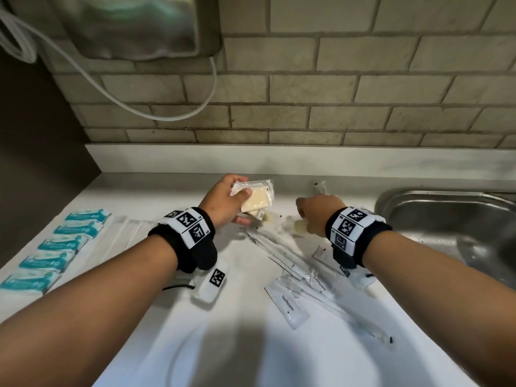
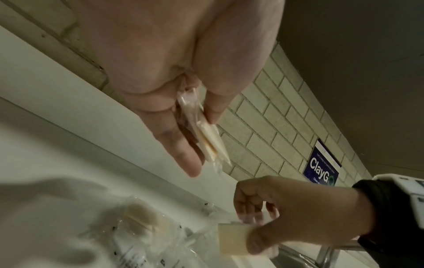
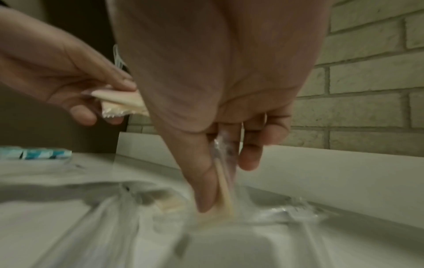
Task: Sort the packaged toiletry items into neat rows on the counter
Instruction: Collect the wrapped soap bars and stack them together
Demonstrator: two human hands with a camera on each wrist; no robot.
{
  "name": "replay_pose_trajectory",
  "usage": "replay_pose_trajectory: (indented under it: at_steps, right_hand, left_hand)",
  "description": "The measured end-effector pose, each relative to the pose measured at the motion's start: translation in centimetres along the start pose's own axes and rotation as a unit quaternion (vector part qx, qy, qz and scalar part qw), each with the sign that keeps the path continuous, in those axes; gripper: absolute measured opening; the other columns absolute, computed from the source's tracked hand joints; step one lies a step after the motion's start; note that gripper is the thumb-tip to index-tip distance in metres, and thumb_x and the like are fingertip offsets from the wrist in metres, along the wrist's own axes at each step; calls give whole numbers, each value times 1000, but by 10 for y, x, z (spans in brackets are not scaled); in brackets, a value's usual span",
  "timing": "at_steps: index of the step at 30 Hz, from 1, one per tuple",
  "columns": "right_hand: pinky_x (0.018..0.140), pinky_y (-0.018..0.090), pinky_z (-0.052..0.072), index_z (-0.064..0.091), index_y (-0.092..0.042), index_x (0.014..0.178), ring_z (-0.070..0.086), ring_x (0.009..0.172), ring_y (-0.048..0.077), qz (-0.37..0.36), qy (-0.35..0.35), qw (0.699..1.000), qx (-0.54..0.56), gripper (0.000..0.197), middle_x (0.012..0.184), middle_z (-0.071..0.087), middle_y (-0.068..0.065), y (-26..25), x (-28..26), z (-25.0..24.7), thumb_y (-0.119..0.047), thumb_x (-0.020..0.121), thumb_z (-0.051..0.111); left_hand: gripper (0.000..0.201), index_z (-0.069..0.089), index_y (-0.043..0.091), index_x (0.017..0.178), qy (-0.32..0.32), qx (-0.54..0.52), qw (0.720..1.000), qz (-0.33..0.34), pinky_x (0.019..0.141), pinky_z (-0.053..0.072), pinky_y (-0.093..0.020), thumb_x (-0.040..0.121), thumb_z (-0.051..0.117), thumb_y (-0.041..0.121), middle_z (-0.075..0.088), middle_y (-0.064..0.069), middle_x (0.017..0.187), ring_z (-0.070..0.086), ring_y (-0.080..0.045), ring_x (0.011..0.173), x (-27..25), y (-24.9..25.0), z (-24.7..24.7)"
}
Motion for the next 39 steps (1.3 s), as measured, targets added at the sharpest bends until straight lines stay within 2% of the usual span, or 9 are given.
replay_pose_trajectory:
  at_steps: [3, 5, 11, 15, 19, 22, 26, 31, 39]
  right_hand:
    - [89, 35, 48, 57, -18, 112, 62, 98, 25, 6, 13, 997, 78, 25, 108, 66, 2, -4, 13, -14, -13, 88, 58]
    - [89, 33, 49, 62, -21, 109, 62, 102, 23, 3, 16, 989, 145, 25, 111, 66, -1, -11, 27, -19, -19, 84, 66]
    - [76, 23, 42, 67, -14, 108, 62, 99, 23, 15, 9, 972, 233, 32, 115, 65, 5, -37, 73, -7, -19, 78, 77]
    - [78, 28, 51, 63, -11, 117, 63, 92, 24, 25, -35, 978, 202, 43, 117, 65, 8, -55, 94, -4, -21, 77, 78]
    - [84, 34, 57, 67, -17, 110, 68, 91, 23, 18, -77, 992, 95, 58, 94, 69, -3, -60, 131, 24, -48, 62, 79]
    - [85, 32, 53, 67, -18, 107, 65, 102, 28, 6, -75, 994, 79, 55, 102, 64, 2, -66, 151, 40, -56, 68, 68]
    - [75, 28, 49, 57, -21, 90, 64, 95, 28, 16, -72, 988, 134, 38, 94, 61, 1, -76, 124, 15, -45, 64, 72]
    - [70, 24, 39, 56, -17, 94, 54, 87, 21, 15, -6, 973, 229, 30, 103, 64, 2, -72, 107, -4, -10, 72, 75]
    - [59, 22, 38, 59, -17, 88, 51, 72, 16, -71, 150, 919, 357, 27, 86, 58, 0, -90, 59, -78, -8, 72, 79]
  left_hand:
    - [20, 52, 22, 116, 12, 22, 1000, 0, 72, 58, -57, 97, 53, 14, 55, -8, 117, 68, -31, 86, 0, 0, -10]
    - [17, 54, 29, 109, 21, 42, 999, 10, 76, 55, -61, 96, 55, 18, 55, -10, 123, 68, -38, 93, 0, 0, -18]
    - [22, 50, 21, 116, 16, 20, 1000, -2, 55, 61, -34, 97, 54, 12, 54, -5, 116, 67, -21, 72, 3, -8, -42]
    - [21, 50, 19, 115, 26, 18, 999, -21, 61, 62, -38, 97, 54, 9, 55, -4, 114, 67, -24, 85, 3, -14, -68]
    - [19, 50, 14, 114, 42, -9, 999, -23, 59, 62, -34, 97, 53, 7, 51, -9, 118, 63, -22, 89, 4, -17, -84]
    - [20, 50, 13, 115, 52, -27, 998, -27, 58, 62, -33, 97, 52, 6, 51, -8, 118, 63, -20, 89, 5, -19, -96]
    - [20, 50, 14, 115, 54, -29, 998, -32, 63, 62, -36, 97, 52, 7, 53, -4, 115, 63, -21, 91, 3, -23, -106]
    - [17, 49, 15, 113, 55, -17, 998, -28, 60, 61, -33, 98, 50, 7, 50, -5, 118, 60, -23, 95, -3, -21, -115]
    - [20, 49, 15, 117, 34, 30, 999, -15, 59, 60, -32, 99, 48, 7, 51, -13, 125, 61, -28, 95, -15, -11, -124]
Point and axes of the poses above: each hand's wrist, its own x-axis towards the middle knuckle, its own z-axis out of the palm, y = z × x, the point moved 4 cm from there along x, towards the middle knuckle
